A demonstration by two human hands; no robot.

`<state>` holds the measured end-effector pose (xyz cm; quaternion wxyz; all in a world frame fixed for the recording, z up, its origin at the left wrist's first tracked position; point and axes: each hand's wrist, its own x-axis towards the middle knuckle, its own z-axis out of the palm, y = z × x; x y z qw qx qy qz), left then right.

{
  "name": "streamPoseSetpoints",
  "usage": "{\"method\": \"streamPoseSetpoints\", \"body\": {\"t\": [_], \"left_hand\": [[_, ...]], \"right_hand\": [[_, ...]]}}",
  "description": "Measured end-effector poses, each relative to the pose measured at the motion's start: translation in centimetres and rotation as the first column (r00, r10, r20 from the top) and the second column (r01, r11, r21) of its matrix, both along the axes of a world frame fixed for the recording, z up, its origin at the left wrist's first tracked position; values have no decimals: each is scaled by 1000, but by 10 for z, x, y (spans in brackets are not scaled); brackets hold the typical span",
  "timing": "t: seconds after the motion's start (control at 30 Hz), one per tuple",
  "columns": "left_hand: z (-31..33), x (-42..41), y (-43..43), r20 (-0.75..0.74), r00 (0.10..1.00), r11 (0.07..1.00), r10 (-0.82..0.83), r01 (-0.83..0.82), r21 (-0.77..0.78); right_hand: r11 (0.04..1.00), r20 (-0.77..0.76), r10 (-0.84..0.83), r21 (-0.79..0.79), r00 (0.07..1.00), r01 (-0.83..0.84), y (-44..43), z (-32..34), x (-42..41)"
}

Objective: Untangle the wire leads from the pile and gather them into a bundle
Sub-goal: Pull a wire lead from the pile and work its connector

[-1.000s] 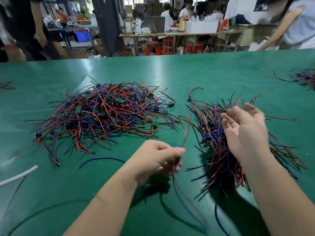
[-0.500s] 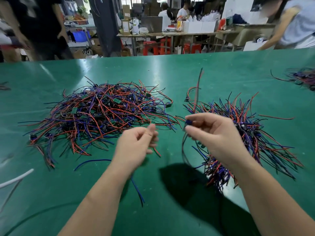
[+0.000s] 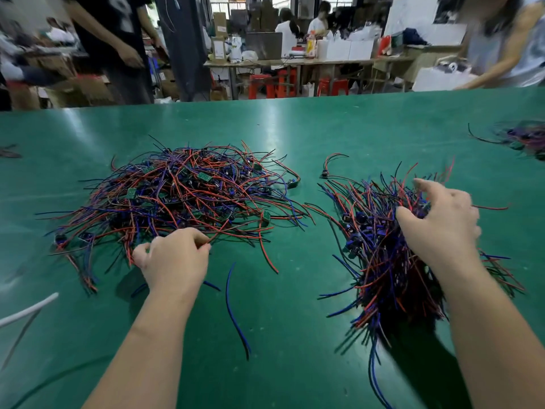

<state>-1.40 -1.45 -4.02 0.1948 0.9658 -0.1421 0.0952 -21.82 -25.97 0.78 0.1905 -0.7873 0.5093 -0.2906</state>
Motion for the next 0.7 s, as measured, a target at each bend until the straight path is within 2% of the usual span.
{"method": "streamPoseSetpoints", "body": {"t": [0.07, 0.13, 0.17, 0.23, 0.3, 0.33, 0.4, 0.47, 0.5, 0.57, 0.63, 0.7], "left_hand": [[1, -2, -1, 38, 999, 996, 3, 0, -88], [3, -6, -3, 96, 995, 959, -10, 37, -281], [6, -8, -4, 113, 993, 912, -24, 69, -405], [14, -13, -8, 124, 990, 780, -64, 127, -613], [22, -21, -14, 83, 989, 607, -118, 138, -782], [27, -26, -17, 42, 983, 489, -178, 126, -863], [38, -38, -23, -40, 932, 262, -360, 59, -963], [45, -53, -28, -90, 820, 137, -565, -15, -990], [47, -61, -30, -102, 758, 120, -644, -31, -992], [46, -74, -34, -99, 655, 148, -749, 20, -989], [46, -84, -36, -106, 572, 204, -813, 110, -973], [44, -90, -37, -149, 512, 258, -846, 149, -955]], "right_hand": [[999, 19, 12, -53, 1000, -11, 6, 1, 2], [989, 126, 102, -122, 987, -87, 11, 1, 3], [976, 208, 172, -171, 963, -138, 14, 0, 4], [947, 351, 299, -225, 888, -230, 22, 2, 6], [913, 457, 404, -155, 792, -377, 33, 3, 9], [880, 493, 446, -89, 747, -467, 39, 2, 11], [764, 548, 518, 49, 657, -643, 51, 0, 16], [588, 670, 509, 188, 540, -787, 62, -3, 21], [479, 762, 439, 249, 476, -842, 66, -4, 24], [298, 893, 224, 319, 390, -900, 70, -3, 29], [243, 933, 77, 326, 353, -914, 68, 0, 29], [260, 950, 4, 301, 313, -918, 63, 4, 27]]}}
